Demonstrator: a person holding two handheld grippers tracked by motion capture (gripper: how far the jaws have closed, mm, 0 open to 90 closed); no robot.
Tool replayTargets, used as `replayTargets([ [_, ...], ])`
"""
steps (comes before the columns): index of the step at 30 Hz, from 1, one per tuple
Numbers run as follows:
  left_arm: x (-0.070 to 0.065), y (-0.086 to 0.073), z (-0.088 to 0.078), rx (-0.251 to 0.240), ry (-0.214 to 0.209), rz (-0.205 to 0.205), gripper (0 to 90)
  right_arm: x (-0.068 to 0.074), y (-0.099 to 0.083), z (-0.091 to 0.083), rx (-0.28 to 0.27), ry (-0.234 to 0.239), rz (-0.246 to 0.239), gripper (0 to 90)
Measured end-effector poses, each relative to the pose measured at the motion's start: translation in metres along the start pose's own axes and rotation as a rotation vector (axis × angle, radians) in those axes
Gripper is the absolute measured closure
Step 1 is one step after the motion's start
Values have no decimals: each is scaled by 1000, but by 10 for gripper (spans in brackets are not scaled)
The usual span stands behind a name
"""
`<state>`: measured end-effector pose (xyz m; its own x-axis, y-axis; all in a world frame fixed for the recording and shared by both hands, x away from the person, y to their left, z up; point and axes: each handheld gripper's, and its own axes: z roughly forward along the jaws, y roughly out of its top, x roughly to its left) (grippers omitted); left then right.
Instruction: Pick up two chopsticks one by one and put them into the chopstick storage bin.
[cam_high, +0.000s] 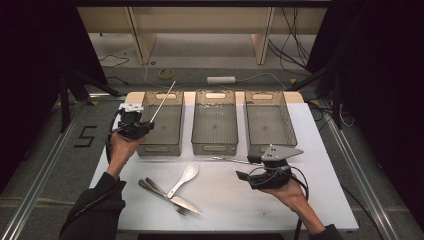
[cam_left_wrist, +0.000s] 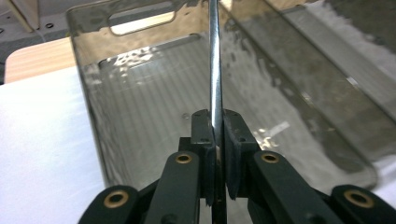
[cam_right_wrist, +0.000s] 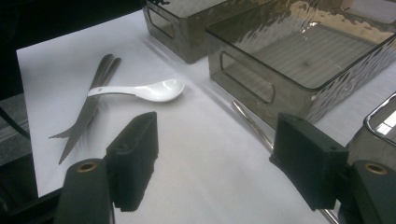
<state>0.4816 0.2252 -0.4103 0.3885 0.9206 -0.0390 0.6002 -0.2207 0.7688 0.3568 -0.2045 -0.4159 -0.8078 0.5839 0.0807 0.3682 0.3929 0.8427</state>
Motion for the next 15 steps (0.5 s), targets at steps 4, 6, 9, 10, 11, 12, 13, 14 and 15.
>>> replayTargets([
  [4, 6, -2, 5, 13, 19, -30, 836, 0, 0, 0, -2, 3, 1, 319],
  [6, 9, -4, 7, 22, 27, -41, 836, 0, 0, 1, 2, 5, -1, 319],
  [9, 11, -5, 9, 24, 37, -58, 835, 1, 0, 1, 3, 8, -3, 319],
  [10, 11, -5, 10, 30, 41, -57, 834, 1, 0, 1, 4, 10, -4, 320],
  [11, 11, -5, 10, 36, 51, -55, 834, 1, 0, 2, 5, 10, -5, 320],
  [12, 12, -5, 11, 36, 56, -65, 833, 1, 0, 1, 5, 9, -6, 320],
  [13, 12, -5, 12, 35, 58, -72, 832, 1, 0, 1, 3, 10, -4, 320],
  [14, 13, -5, 13, 36, 57, -81, 830, 0, 0, 1, 2, 9, -4, 320],
  [15, 13, -6, 14, 38, 60, -86, 829, 0, 0, 1, 4, 10, -5, 320],
])
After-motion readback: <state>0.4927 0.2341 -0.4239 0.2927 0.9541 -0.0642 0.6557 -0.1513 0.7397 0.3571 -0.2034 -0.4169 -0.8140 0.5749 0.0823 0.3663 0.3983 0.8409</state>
